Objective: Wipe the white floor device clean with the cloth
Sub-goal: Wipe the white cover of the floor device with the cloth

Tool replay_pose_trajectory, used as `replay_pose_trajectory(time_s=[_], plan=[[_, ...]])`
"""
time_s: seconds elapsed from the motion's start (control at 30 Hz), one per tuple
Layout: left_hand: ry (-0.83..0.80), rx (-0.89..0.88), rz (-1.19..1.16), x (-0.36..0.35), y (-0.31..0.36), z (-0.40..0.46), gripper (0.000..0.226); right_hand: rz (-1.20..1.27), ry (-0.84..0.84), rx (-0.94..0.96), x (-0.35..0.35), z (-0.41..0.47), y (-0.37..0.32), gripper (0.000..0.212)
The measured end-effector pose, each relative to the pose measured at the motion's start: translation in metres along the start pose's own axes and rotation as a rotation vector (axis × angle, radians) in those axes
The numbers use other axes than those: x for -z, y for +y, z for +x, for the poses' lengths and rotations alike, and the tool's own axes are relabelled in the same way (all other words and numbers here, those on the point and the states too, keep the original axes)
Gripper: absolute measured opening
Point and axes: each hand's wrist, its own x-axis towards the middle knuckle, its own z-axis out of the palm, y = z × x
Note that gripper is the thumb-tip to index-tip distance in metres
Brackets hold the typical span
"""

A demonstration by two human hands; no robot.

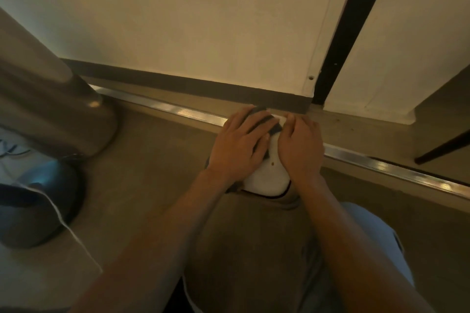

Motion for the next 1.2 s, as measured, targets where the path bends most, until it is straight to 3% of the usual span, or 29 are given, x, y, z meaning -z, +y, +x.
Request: replay_pose_trajectory(time_s=[0.13,0.23,0.37,0.43,0.67,0.83,1.0,1.2], plan=[[0.048,-0.108,-0.039,0.005,0.003,-0.021,0.040,-0.015,0.002,-0.004,0.002,-0.001,0.000,0.029],[0.035,-0.014,-0.053,0.002,-0.003,0.001,0.037,-0.015,-0.006,0.011,-0.001,0.002,0.002,0.031],[-0.168,0.176,-0.081,0.007,-0.003,0.054,0.046,-0.057,0.037,0.044,0.000,0.000,-0.002,0.029],[-0.195,0.253,-0.144,0.006,-0.011,0.065,0.043,-0.074,0.051,0.025,0.000,0.000,-0.005,0.029],[0.115,0.308,-0.343,-0.005,-0.002,-0.044,0.046,-0.040,0.022,-0.048,-0.003,-0.002,-0.001,0.035],[0.071,0.421,-0.580,0.000,-0.009,-0.035,0.041,-0.029,-0.018,-0.053,0.002,-0.002,-0.001,0.036],[-0.122,0.615,-0.523,0.010,-0.032,0.052,0.033,-0.011,-0.038,-0.047,0.002,-0.001,-0.002,0.036],[0.115,0.614,-0.606,-0.005,0.010,-0.059,0.041,-0.011,-0.005,-0.056,0.000,-0.001,-0.002,0.035]])
